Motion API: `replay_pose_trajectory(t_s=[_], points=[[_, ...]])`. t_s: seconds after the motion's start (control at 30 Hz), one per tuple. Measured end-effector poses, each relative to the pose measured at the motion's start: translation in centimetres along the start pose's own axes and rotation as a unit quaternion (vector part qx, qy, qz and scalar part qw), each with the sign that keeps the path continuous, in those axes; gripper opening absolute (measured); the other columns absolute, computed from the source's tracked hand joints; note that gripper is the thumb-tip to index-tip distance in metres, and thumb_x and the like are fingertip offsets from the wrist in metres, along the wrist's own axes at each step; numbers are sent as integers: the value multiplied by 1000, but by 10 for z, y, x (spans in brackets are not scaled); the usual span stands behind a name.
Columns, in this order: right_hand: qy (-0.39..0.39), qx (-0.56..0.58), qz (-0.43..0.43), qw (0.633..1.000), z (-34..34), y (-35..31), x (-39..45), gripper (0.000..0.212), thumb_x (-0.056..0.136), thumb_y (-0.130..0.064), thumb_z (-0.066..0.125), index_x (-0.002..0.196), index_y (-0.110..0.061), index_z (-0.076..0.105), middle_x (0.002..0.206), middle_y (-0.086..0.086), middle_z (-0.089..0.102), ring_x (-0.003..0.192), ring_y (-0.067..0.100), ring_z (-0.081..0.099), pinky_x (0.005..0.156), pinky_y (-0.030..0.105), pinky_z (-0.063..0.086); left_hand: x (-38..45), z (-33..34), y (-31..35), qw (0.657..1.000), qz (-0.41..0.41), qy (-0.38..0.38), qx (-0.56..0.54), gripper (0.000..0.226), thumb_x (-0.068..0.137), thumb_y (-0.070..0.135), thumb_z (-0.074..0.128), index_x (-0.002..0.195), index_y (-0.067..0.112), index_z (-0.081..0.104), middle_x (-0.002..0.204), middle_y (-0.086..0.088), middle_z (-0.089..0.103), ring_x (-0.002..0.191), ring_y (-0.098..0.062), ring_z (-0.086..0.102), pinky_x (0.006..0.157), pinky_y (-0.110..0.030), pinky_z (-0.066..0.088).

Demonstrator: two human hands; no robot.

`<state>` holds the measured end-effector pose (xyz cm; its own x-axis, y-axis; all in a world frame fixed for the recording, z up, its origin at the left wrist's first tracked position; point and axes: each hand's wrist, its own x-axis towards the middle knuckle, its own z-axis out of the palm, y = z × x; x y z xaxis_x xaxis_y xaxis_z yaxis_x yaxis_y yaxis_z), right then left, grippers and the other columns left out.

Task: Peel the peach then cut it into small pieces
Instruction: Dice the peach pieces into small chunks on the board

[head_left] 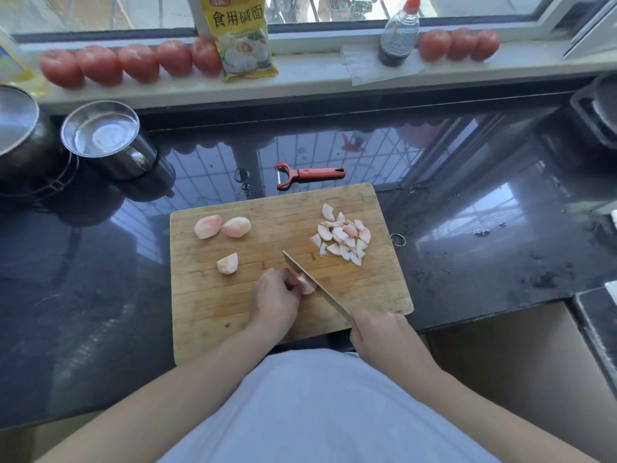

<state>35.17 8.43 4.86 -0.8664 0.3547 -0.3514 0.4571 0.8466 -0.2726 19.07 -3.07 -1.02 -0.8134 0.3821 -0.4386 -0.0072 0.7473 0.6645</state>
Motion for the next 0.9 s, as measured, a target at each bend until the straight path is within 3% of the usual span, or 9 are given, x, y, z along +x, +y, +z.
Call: replay_pose_trajectory(t_s=[0.1, 0.2, 0.3, 0.43, 0.63, 0.9], points=[[5, -5, -7, 1000, -1, 1, -3, 32, 82, -4, 60, 70, -19, 35, 52, -8, 28, 44, 30, 36, 41, 41, 39, 0, 0, 0, 1000, 2, 1, -3, 28, 90, 16, 74, 67, 28, 63, 91, 2, 68, 88, -19, 60, 63, -24, 36], [-2, 2, -9, 1000, -2, 2, -3, 37, 75, -2, 65, 69, -20, 33, 53, -8, 30, 40, 28, 31, 35, 40, 37, 0, 0, 0, 1000, 5, 1, 5, 25, 91, 17, 72, 69, 28, 64, 94, 1, 67, 91, -20, 59, 72, -29, 38], [4, -9, -2, 1000, 1, 3, -1, 25, 86, -5, 57, 72, -16, 38, 59, -2, 39, 50, 32, 39, 46, 41, 41, 0, -1, 1, 1000, 6, 1, 11, 28, 92, 17, 71, 69, 30, 63, 95, 2, 67, 91, -18, 58, 73, -29, 38], [-41, -27, 27, 998, 1, 0, 7, 16, 99, -12, 44, 83, -15, 42, 64, -2, 39, 66, 32, 46, 58, 34, 34, 1, 0, 0, 1000, 7, -4, 19, 27, 92, 19, 72, 69, 31, 63, 97, 4, 65, 95, -17, 58, 77, -28, 38], [5, 6, 33, 999, 6, -18, 34, 20, 101, -16, 47, 82, -15, 43, 73, 10, 62, 68, 36, 62, 60, 41, 51, 0, -2, 0, 1000, 21, -4, 13, 25, 89, 19, 76, 68, 26, 66, 99, 4, 64, 95, -16, 54, 80, -28, 34], [-13, 34, 53, 998, -4, -1, -1, 19, 98, -16, 49, 80, -17, 41, 69, 9, 61, 63, 33, 59, 56, 44, 49, 2, 1, -4, 1000, 12, 0, 1, 28, 88, 21, 79, 67, 29, 64, 95, 2, 68, 93, -19, 62, 72, -28, 38]])
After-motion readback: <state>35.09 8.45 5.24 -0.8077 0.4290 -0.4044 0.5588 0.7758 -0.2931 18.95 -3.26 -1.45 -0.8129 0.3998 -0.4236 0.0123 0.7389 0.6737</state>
